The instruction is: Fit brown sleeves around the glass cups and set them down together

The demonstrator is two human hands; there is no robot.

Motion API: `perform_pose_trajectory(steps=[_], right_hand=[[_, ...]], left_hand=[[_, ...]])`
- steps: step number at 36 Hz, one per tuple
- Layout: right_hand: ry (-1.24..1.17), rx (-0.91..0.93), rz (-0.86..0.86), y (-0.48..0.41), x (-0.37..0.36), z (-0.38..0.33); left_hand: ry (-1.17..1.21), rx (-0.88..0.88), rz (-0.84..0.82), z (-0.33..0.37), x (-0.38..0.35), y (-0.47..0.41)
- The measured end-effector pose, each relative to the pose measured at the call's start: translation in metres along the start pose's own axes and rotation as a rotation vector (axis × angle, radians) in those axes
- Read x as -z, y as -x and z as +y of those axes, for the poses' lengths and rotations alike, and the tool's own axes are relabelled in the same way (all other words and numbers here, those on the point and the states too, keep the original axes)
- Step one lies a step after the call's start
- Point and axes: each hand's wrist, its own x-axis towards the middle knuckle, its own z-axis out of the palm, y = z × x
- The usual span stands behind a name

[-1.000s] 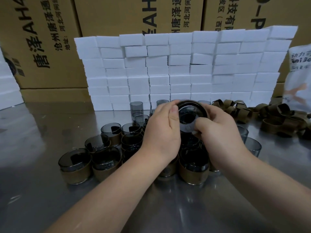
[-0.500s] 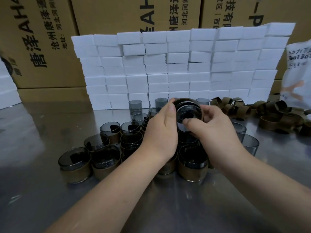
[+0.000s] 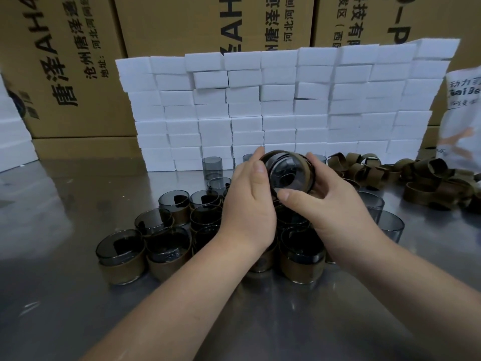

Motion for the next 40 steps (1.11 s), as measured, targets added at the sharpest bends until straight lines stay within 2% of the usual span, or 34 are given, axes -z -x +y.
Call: perform_pose_trajectory(steps=[9, 19, 40], right_hand=[[-0.090, -0.014, 0.063, -0.003, -0.001, 0.006], [-0.160, 0.014, 0.028, 0.000, 0.000, 0.003], [-0.125, 0.078, 0.054, -0.006, 0.004, 0.014]], left_hand=[[-0.089, -0.146, 0.069, 0.001, 0.002, 0.004], [0.028, -0.060, 0.123, -0.006, -0.002, 0.001], [-0.044, -0.082, 0.102, -0.013, 0.003, -0.001]])
